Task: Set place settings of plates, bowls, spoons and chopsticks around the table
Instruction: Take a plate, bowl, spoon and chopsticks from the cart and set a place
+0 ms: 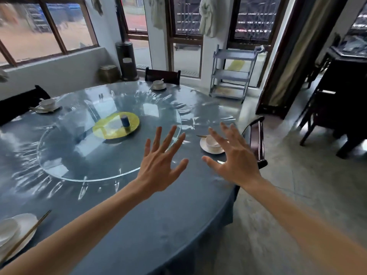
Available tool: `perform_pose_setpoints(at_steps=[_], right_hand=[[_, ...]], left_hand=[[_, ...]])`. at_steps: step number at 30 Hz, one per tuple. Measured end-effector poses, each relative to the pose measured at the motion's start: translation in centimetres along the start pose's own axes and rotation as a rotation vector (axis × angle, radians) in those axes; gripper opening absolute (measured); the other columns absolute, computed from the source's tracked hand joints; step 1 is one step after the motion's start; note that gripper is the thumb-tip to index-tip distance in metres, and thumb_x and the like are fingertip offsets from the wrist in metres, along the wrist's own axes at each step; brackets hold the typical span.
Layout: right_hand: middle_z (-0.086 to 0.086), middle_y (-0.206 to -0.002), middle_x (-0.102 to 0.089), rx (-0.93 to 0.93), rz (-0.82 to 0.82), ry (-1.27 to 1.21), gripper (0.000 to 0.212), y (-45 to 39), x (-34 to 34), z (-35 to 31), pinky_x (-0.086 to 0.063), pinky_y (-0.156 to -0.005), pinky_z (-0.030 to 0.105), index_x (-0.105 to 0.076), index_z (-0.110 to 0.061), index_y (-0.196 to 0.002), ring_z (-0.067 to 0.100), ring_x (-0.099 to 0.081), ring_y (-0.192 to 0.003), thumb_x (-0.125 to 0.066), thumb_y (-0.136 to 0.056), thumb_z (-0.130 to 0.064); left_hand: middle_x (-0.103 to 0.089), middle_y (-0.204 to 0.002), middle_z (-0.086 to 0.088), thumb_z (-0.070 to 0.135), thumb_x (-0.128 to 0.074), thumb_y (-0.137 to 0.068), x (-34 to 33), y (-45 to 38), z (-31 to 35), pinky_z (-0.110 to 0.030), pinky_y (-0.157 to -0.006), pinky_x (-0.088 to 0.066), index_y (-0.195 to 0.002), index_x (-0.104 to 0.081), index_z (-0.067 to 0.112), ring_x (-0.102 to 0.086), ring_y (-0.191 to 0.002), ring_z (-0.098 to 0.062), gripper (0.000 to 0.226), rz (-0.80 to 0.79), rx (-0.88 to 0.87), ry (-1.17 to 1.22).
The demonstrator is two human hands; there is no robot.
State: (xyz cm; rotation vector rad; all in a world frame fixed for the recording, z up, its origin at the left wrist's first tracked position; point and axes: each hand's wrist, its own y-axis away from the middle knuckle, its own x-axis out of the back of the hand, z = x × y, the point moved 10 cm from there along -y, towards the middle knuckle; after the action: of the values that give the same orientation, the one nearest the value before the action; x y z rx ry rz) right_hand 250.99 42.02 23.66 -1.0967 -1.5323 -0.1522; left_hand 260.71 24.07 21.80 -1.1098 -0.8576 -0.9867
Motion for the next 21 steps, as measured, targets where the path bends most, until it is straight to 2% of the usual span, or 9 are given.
perform_pose_setpoints(at_steps=[4,8,12,16,21], right_hand=[[-0.01,-0.172,-0.013,0.089,0.0,-0.019,0.09,-1.7,1.1,6.3,-0.027,-0.12,0.051,-0.016,-0.048,-0.16,0.019,-0.009,-0.159,-0.056,-0.083,-0.074],[-0.01,-0.172,-0.012,0.163,-0.061,-0.081,0.091,-3.5,1.8,13.4,-0.024,-0.122,0.049,-0.021,-0.044,-0.161,0.018,-0.006,-0.159,-0.062,-0.084,-0.069],[-0.011,-0.172,-0.014,0.229,-0.116,-0.141,0.088,-5.4,1.6,19.7,-0.024,-0.125,0.044,-0.026,-0.044,-0.159,0.017,-0.009,-0.159,-0.055,-0.082,-0.075],[-0.01,-0.172,-0.013,0.277,-0.197,-0.168,0.085,-7.5,-0.7,23.6,-0.011,-0.125,0.038,-0.026,-0.048,-0.158,0.018,-0.008,-0.159,-0.048,-0.081,-0.079],[-0.012,-0.172,-0.011,0.352,-0.267,-0.204,0.088,-13.1,-4.7,27.0,-0.022,-0.125,0.048,-0.022,-0.045,-0.16,0.017,-0.003,-0.159,-0.055,-0.083,-0.076]], left_hand=[[0.015,-0.171,0.017,0.072,-0.025,-0.093,-3.1,-3.7,4.0,-0.055,-0.127,0.006,-0.163,-0.004,0.045,0.027,-0.156,-0.02,0.077,0.046,0.055,-0.024],[0.019,-0.169,0.018,0.071,-0.027,-0.095,-6.3,-6.3,7.4,-0.055,-0.126,0.005,-0.162,0.0,0.047,0.029,-0.155,-0.019,0.077,0.055,0.205,-0.042],[0.018,-0.17,0.019,0.075,-0.023,-0.092,-8.1,-8.4,9.4,-0.053,-0.126,0.006,-0.161,0.002,0.049,0.03,-0.155,-0.018,0.078,0.058,0.327,-0.079],[0.016,-0.171,0.02,0.075,-0.021,-0.091,-9.3,-9.8,9.9,-0.051,-0.125,0.007,-0.161,0.001,0.048,0.029,-0.155,-0.017,0.079,0.065,0.439,-0.103],[0.021,-0.169,0.021,0.075,-0.019,-0.089,-13.2,-14.3,9.6,-0.049,-0.125,0.011,-0.159,0.007,0.05,0.031,-0.155,-0.016,0.079,0.035,0.537,-0.11]])
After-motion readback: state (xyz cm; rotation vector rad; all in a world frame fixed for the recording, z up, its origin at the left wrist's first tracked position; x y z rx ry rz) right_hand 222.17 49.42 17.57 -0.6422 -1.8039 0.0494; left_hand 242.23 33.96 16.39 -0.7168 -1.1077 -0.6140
